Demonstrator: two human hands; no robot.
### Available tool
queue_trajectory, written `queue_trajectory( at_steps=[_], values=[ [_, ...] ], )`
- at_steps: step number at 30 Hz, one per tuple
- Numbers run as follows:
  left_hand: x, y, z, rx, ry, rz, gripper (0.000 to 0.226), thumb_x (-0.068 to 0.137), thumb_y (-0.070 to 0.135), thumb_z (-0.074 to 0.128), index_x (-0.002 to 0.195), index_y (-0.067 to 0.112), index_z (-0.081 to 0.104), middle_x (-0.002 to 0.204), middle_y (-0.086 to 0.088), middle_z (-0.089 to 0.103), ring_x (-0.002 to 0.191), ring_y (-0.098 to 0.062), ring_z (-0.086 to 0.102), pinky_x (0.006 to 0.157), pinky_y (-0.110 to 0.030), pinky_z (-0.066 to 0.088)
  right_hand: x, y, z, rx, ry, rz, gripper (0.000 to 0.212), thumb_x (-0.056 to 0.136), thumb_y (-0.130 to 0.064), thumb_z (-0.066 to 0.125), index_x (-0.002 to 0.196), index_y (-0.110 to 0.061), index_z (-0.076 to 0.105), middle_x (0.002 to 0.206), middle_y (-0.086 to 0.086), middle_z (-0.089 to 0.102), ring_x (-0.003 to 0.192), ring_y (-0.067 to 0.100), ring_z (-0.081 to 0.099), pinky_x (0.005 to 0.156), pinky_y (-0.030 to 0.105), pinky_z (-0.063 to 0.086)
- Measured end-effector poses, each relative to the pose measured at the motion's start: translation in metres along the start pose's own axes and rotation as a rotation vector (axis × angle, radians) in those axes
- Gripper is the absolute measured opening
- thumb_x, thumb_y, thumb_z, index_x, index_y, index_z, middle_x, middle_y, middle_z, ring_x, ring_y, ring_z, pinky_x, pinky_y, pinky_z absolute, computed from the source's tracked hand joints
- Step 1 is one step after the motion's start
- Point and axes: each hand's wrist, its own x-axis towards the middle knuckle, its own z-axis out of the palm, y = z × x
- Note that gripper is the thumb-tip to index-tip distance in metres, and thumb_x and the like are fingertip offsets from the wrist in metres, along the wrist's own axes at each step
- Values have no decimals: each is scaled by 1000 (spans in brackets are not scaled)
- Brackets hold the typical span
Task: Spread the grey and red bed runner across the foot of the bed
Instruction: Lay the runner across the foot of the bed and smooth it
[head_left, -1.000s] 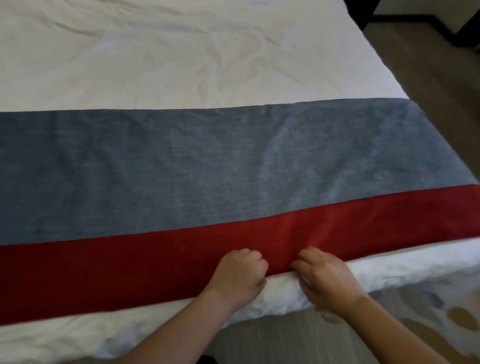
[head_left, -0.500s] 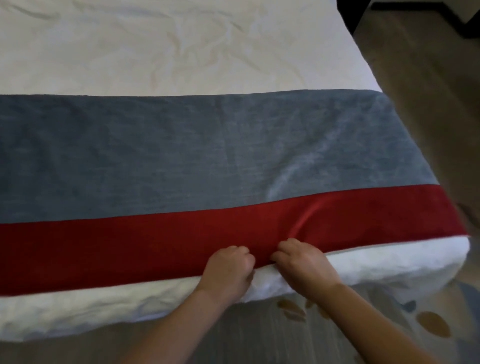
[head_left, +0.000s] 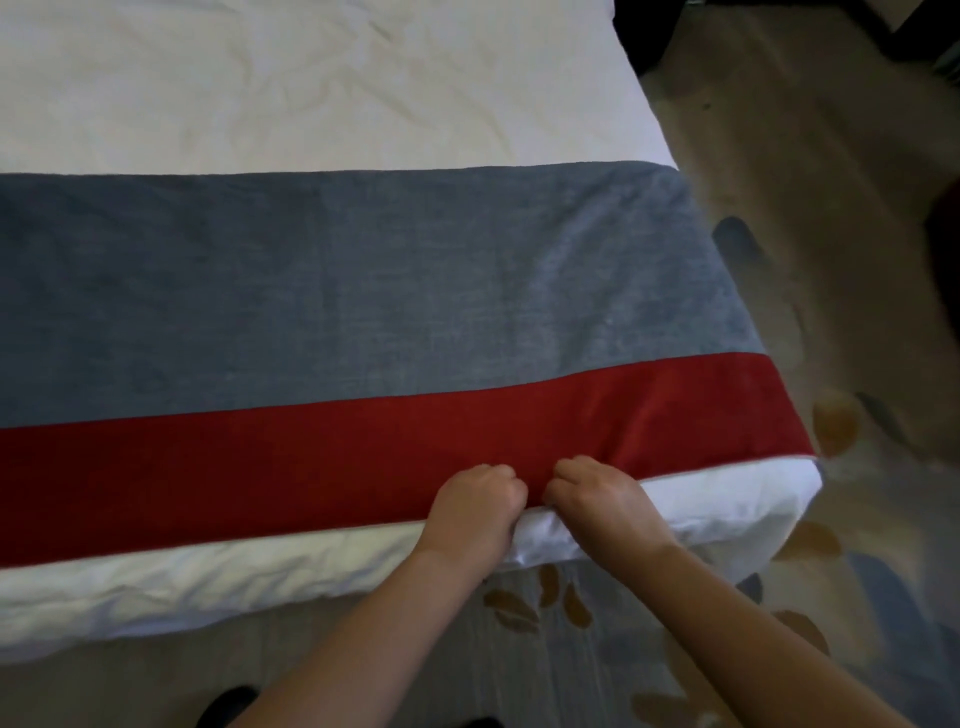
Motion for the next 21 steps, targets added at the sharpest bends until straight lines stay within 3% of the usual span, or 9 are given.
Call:
queue_trajectory(
  at_steps=[3,6,13,17,21],
  values=[
    [2,2,2,2,12,21,17,89,18,50,94,14,66,94,-1,59,90,-21,55,68,-31,38,-11,13,-1,60,32,22,14,59,-4,78,65,-11,68,66,4,58,60,25,58,45,32,49],
    [12,17,4,-25,15,41,23,91,26,48,98,14,66,97,-2,58,93,-21,54,71,-33,40,-24,37,-10,36,61,111,17,58,-2,75,73,-9,71,70,6,60,64,28,59,49,35,50],
    [56,77,12,-72,120,80,17,91,13,48,94,12,65,94,-4,58,92,-23,54,74,-35,43,-50,92,-25,-97,-6,262,14,71,3,67,80,-7,70,78,9,63,74,30,60,61,43,51],
    [68,96,14,-73,113,93,17,87,6,48,89,7,64,92,-8,60,88,-28,56,71,-37,41,-57,98,-23,-57,-66,270,16,80,-2,60,88,-12,69,87,5,63,85,25,60,71,40,50],
    [70,95,18,-96,91,143,21,90,22,51,93,9,67,92,-5,61,90,-25,55,75,-40,47,-66,107,-20,40,94,273,21,65,9,70,80,-6,72,77,9,65,72,31,62,57,42,54]
  ],
)
